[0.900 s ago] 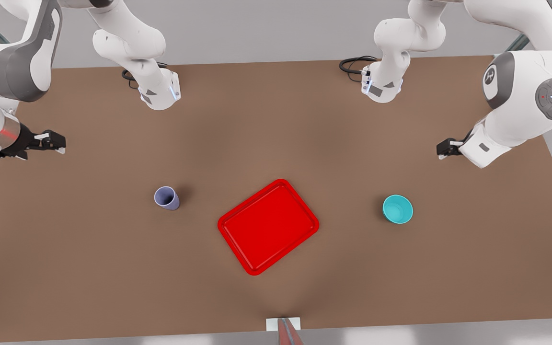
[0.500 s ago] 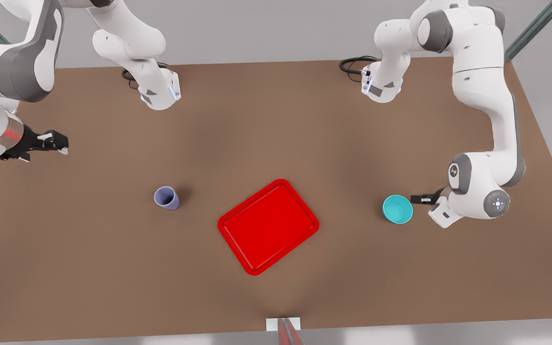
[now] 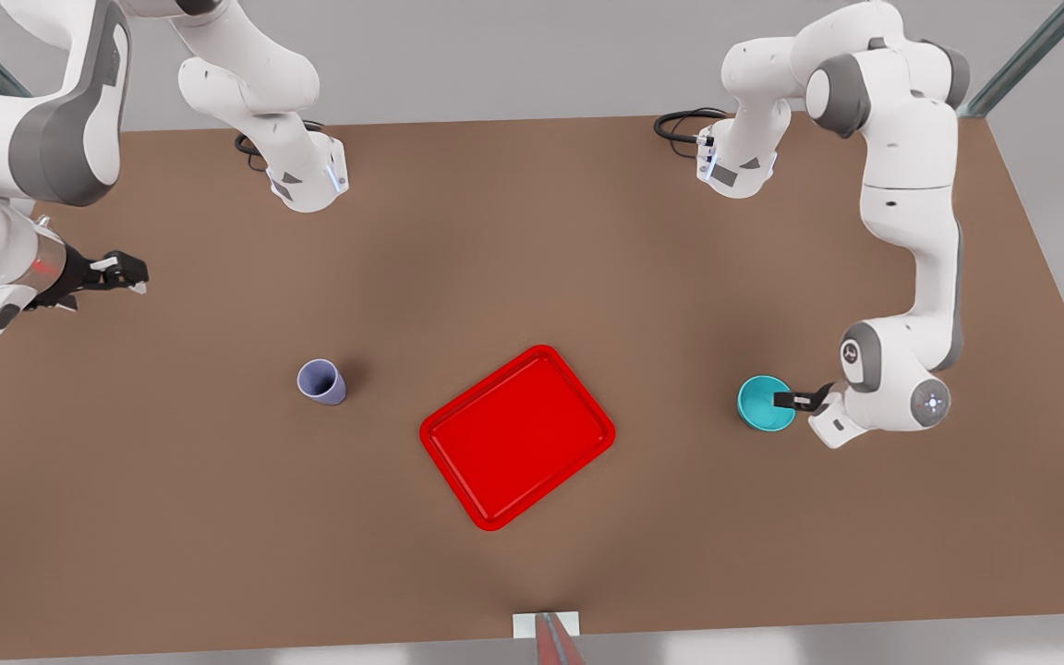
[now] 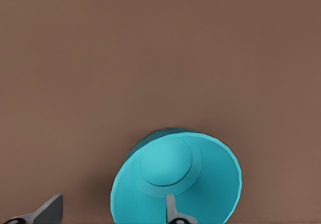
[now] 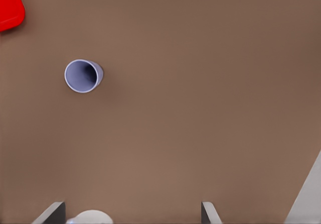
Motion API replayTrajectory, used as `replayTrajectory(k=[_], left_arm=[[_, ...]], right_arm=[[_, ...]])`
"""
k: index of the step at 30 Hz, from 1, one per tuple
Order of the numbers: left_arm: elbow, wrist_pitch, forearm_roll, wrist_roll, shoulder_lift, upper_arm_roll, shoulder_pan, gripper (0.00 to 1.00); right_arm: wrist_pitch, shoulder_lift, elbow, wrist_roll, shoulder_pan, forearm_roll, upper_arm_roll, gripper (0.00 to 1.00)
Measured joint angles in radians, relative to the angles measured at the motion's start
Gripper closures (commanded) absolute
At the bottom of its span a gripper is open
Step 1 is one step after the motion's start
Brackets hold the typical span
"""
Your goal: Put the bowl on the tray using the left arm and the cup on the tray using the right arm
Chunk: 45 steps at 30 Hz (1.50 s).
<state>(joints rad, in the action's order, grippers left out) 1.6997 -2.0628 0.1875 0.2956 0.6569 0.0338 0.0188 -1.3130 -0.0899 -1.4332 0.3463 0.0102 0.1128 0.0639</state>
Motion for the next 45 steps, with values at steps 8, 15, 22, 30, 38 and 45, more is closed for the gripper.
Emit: replayTrajectory(k=[8, 15, 22, 30, 38, 45], left_arm=[[0.002, -0.014, 0.011, 0.045, 0.018, -0.024, -0.001, 0.64], [-0.017, 0.006, 0.010, 0.049, -0.015, -0.035, 0.001, 0.79], [-0.180, 0.053, -0.005, -0.137, -0.039, -0.139, -0.217, 0.79], [-0.632, 0.017, -0.007, -0.504, 0.299, -0.177, -0.423, 0.79], [-0.618, 0.046, -0.008, -0.766, 0.319, -0.218, -0.431, 0.00], [-0.696, 0.339, 0.003, -0.866, 0.058, -0.229, -0.198, 0.00]], right_arm=[[0.015, -0.004, 0.000, 0.004, 0.005, 0.003, 0.000, 0.00], [0.019, -0.008, 0.000, 0.008, 0.012, 0.005, 0.000, 0.00], [0.020, -0.009, 0.000, 0.010, 0.012, 0.006, 0.001, 0.00], [0.008, -0.078, -0.040, 0.010, 0.010, 0.004, 0.002, 0.00], [-0.176, -0.147, -0.368, -0.120, 0.081, -0.002, 0.006, 0.00], [-0.454, -0.270, -0.396, -0.242, 0.132, -0.061, 0.025, 0.00]])
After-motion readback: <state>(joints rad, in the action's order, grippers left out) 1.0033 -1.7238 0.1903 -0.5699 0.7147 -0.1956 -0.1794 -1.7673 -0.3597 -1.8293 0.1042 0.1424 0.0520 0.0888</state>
